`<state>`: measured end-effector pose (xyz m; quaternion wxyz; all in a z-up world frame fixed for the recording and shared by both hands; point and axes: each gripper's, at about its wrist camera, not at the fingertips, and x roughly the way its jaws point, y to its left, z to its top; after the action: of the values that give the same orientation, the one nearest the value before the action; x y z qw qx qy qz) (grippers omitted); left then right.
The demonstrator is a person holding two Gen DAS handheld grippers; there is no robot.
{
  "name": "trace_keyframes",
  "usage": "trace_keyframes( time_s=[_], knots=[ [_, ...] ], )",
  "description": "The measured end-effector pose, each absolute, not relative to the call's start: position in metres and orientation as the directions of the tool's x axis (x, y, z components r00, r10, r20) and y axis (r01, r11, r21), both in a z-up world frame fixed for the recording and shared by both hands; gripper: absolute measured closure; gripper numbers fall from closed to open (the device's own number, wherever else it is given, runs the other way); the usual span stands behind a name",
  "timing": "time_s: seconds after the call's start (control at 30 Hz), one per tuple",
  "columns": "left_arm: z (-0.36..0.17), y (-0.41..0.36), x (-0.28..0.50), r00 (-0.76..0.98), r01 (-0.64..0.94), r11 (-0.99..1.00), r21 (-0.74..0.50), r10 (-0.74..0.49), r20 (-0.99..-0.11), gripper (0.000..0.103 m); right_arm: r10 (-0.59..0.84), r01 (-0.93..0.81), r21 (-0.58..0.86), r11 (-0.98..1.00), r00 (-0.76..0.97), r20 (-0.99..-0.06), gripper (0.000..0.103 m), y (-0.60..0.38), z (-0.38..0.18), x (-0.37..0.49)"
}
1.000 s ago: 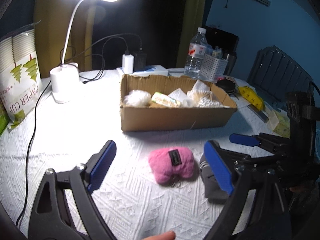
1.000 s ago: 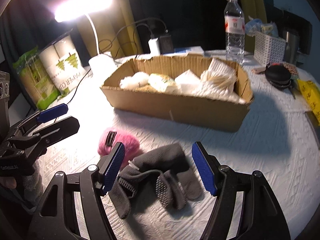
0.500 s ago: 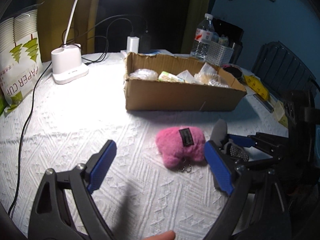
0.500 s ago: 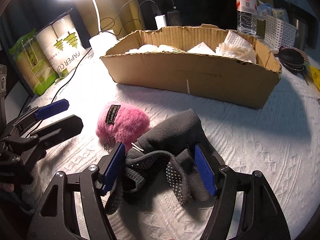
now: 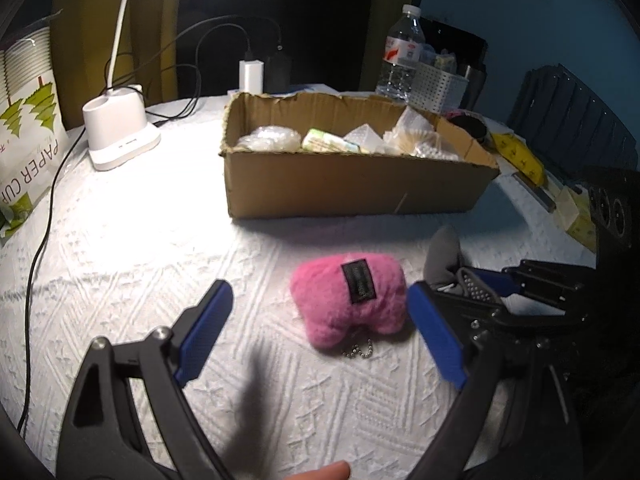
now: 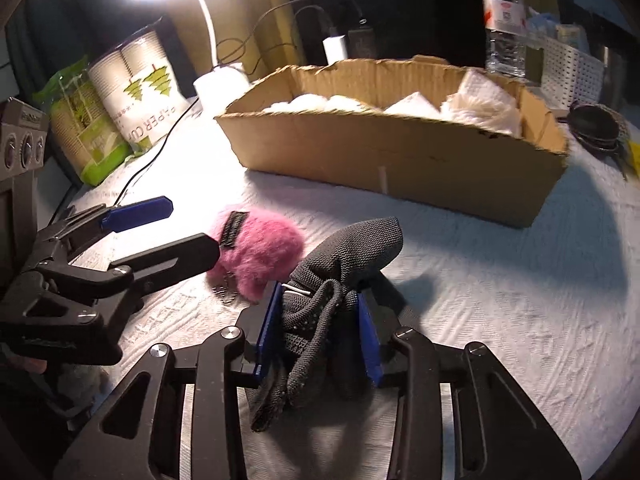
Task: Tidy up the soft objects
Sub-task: 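Grasp the pink plush with the left gripper and lift it while the right gripper holds the glove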
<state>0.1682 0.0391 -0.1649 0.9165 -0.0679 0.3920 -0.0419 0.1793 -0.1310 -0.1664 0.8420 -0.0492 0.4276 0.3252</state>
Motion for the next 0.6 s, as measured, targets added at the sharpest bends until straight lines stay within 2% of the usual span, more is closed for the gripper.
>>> trace_keyframes(
  time_s=[0.27, 0.5, 0.6],
  knots=[
    [-0.171, 0.017, 0.186, 0.665, 0.044, 0.992, -0.118, -0.117, -0.738, 0.013, 0.503, -0.524, 0.238, 0.818, 0.452, -0.737, 0.064, -0.174, -0.166, 0.193],
    [-0.192, 0.011, 0.206, 0.588, 0.021, 0.995, -0.103, -0.095, -0.803, 0.013, 0.533, -0.523, 0.277, 0.806, 0.439, -0.723, 0.064, -0.183, -0.167, 0.198],
    [-0.193, 0.012, 0.208, 0.590, 0.025, 0.994, -0.105, -0.099, -0.801, 0.013, 0.545, -0.530, 0.288, 0.798, 0.431, -0.719, 0.064, -0.183, -0.167, 0.199]
  ],
)
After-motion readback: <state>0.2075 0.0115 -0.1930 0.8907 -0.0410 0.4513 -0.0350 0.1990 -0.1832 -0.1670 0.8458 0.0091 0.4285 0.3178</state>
